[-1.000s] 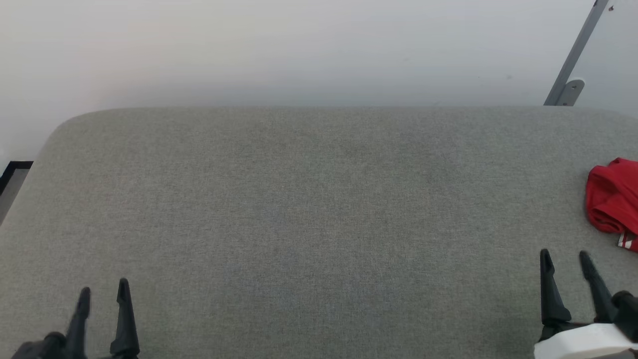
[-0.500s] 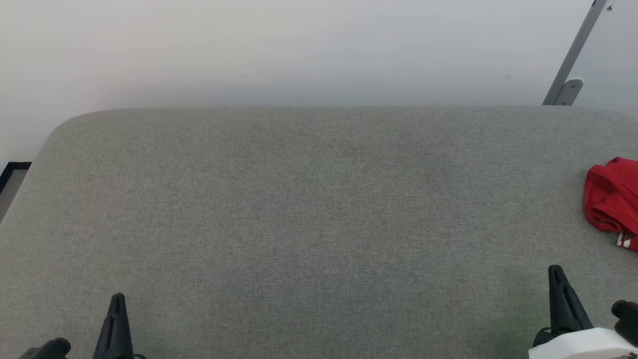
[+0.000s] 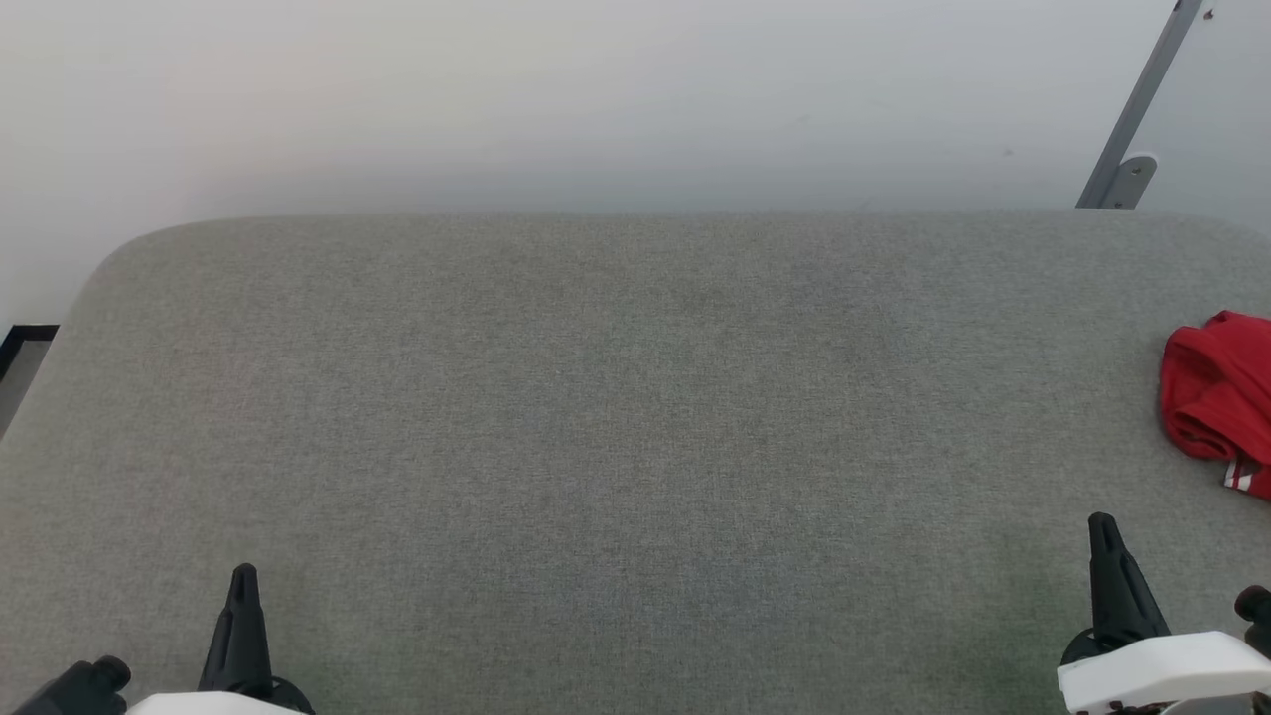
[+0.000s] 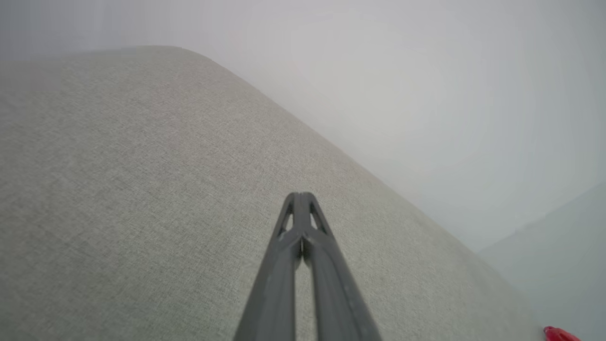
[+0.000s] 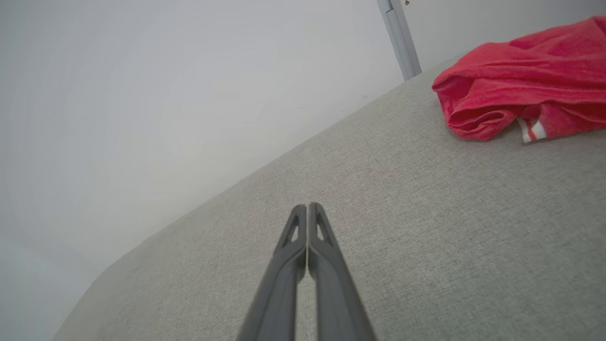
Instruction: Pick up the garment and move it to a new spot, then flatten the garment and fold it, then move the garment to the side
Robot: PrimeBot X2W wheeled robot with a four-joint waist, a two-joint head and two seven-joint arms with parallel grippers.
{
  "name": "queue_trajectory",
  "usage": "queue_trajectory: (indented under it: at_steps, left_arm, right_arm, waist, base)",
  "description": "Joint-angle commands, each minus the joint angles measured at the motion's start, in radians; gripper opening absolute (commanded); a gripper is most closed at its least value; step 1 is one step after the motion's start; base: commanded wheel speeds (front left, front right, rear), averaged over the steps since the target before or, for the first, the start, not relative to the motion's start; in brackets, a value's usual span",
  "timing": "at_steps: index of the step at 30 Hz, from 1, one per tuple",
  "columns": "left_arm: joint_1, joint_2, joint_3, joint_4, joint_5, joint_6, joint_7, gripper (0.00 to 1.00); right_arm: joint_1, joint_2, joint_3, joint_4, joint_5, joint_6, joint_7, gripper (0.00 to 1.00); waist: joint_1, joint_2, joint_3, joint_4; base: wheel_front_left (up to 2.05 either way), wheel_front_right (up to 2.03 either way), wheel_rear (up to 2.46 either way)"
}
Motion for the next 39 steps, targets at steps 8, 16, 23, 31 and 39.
queue_trajectory:
  at_steps: [8,16,23,31,39]
  left_arm:
    - [-0.046,0.0,-0.003,-0.007,-0.122,-0.001,0.033,0.0]
    - [-0.065,-0.005,-0.006,-0.001,-0.221,-0.002,0.061,0.0]
    - [-0.08,-0.009,-0.008,0.003,-0.298,-0.002,0.084,0.0]
    - [-0.096,-0.013,-0.01,0.008,-0.383,-0.003,0.11,0.0]
    - [-0.11,-0.017,-0.013,0.012,-0.462,-0.003,0.131,0.0]
  right_arm:
    - [-0.038,0.003,0.002,-0.012,0.125,0.0,0.033,0.0]
    - [-0.052,0.008,0.004,-0.011,0.228,0.0,0.062,0.0]
    - [-0.063,0.012,0.005,-0.01,0.311,0.0,0.085,0.0]
    - [-0.074,0.016,0.007,-0.008,0.4,0.0,0.11,0.0]
    - [-0.086,0.02,0.008,-0.007,0.482,0.0,0.132,0.0]
  waist:
    - [0.0,0.0,0.0,-0.003]
    - [0.0,0.0,0.0,-0.006]
    - [0.0,0.0,-0.001,-0.008]
    - [0.0,0.0,-0.001,-0.011]
    - [0.0,0.0,-0.001,-0.014]
  base:
    - [0.0,0.0,0.0]
    - [0.0,0.0,0.0]
    - [0.0,0.0,0.0]
    - [0.0,0.0,0.0]
    - [0.0,0.0,0.0]
